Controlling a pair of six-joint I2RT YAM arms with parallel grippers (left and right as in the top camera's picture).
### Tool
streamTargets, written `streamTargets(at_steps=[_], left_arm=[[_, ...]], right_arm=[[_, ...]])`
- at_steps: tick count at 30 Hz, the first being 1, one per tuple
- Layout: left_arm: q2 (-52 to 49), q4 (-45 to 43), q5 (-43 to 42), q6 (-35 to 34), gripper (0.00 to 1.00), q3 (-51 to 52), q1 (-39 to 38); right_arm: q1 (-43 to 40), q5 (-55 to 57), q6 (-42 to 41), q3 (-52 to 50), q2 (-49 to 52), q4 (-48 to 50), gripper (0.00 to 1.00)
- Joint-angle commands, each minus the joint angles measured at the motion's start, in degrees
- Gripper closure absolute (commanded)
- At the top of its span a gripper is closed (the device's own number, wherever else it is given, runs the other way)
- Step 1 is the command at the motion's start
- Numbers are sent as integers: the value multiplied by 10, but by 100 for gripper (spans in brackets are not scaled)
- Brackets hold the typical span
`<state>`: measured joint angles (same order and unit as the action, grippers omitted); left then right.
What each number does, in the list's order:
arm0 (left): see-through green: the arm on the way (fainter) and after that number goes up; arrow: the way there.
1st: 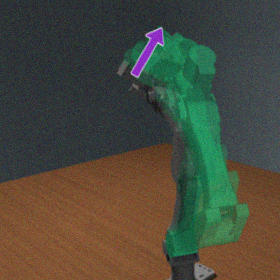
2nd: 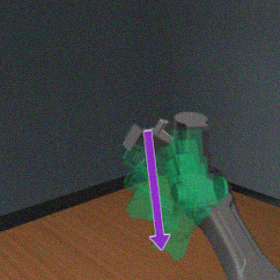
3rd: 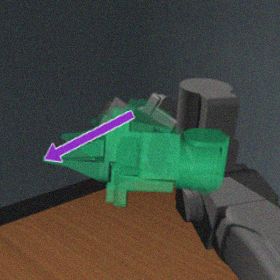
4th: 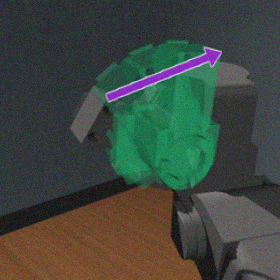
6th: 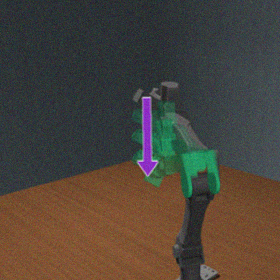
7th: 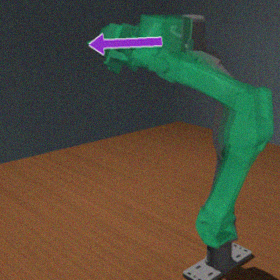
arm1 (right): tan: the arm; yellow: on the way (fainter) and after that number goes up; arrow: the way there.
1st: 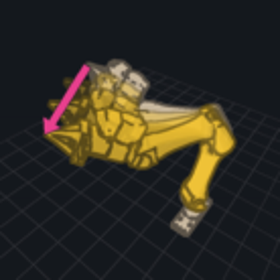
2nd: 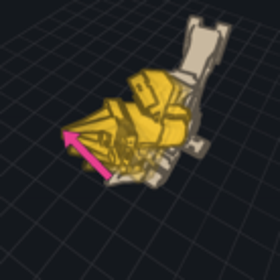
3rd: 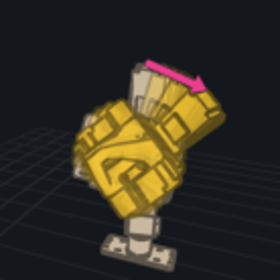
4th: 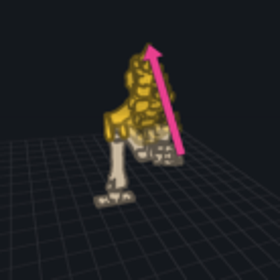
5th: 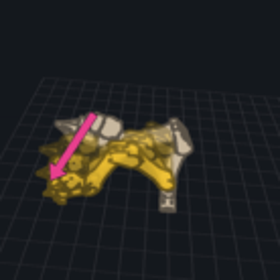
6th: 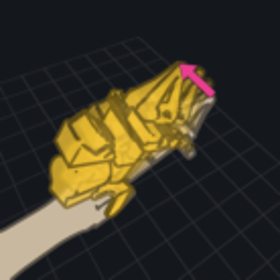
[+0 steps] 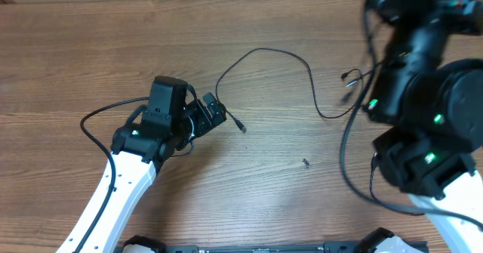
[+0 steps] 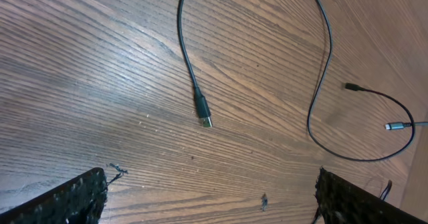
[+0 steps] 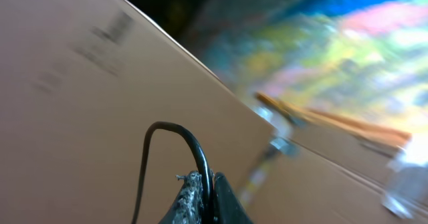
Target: Untangle cables
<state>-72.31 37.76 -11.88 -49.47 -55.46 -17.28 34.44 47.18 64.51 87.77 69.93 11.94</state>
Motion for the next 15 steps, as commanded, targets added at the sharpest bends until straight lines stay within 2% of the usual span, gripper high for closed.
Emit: streamTargets(at_steps=[1, 6, 11, 15], left_arm=[[3, 0, 5, 2, 0, -5, -4], [3, 0, 5, 2, 0, -5, -4], [3, 0, 5, 2, 0, -5, -4], [3, 0, 5, 2, 0, -5, -4]], right_arm=[[68, -15, -3, 11, 1, -14, 96], [91, -6, 5, 11, 8, -39, 96], [25, 41, 47, 11, 10, -39, 96], [-42, 60, 50, 11, 14, -43, 96]])
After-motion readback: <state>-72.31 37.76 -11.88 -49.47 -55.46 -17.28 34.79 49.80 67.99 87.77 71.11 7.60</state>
